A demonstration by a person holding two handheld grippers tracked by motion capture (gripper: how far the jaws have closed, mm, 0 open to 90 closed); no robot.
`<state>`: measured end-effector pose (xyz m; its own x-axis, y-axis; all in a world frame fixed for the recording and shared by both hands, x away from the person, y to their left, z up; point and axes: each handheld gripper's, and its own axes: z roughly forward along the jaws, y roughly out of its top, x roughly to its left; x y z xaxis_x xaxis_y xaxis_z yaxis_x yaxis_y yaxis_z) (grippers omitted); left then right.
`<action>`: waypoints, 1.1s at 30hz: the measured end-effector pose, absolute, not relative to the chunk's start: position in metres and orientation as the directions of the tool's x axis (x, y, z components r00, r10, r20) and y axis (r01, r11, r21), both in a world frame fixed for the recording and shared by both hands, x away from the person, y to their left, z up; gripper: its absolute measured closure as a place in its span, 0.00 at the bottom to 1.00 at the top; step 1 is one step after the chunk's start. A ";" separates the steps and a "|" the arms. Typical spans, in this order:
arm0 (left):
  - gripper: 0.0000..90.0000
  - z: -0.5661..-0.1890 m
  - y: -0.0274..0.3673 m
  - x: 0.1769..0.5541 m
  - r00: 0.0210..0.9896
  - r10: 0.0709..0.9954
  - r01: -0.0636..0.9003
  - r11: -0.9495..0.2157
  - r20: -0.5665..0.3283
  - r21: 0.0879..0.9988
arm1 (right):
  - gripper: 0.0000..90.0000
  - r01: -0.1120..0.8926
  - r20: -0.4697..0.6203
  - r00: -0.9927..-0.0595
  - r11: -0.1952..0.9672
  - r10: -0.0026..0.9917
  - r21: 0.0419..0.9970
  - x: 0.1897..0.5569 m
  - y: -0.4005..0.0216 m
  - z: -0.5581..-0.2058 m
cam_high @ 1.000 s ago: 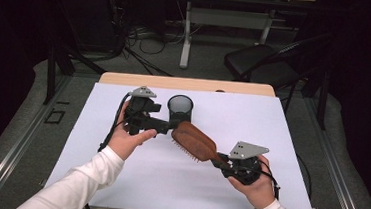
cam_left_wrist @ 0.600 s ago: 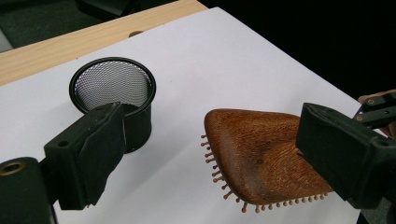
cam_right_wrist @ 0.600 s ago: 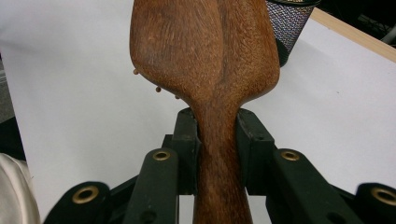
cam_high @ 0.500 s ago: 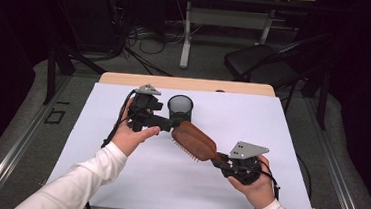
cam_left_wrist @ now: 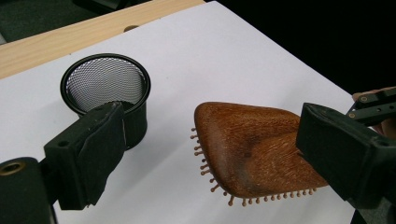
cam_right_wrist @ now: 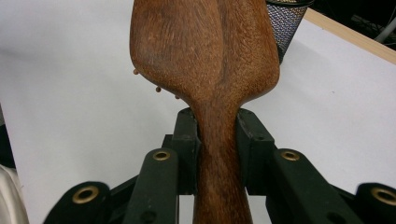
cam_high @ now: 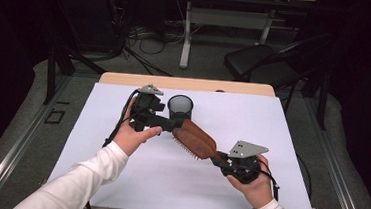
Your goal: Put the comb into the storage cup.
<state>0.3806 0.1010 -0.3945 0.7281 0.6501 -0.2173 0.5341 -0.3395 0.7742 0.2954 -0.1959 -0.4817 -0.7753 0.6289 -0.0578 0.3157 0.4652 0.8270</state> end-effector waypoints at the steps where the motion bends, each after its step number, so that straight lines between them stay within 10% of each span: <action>1: 0.09 -0.394 0.101 0.381 0.728 0.650 0.534 -0.341 -0.216 0.774 | 0.79 0.319 -0.055 -0.773 0.461 0.633 0.828 0.295 -0.196 -0.482; 33: 0.09 -0.383 0.101 0.386 0.712 0.660 0.550 -0.311 -0.240 0.775 | 0.79 0.331 -0.045 -0.738 0.419 0.673 0.846 0.323 -0.192 -0.455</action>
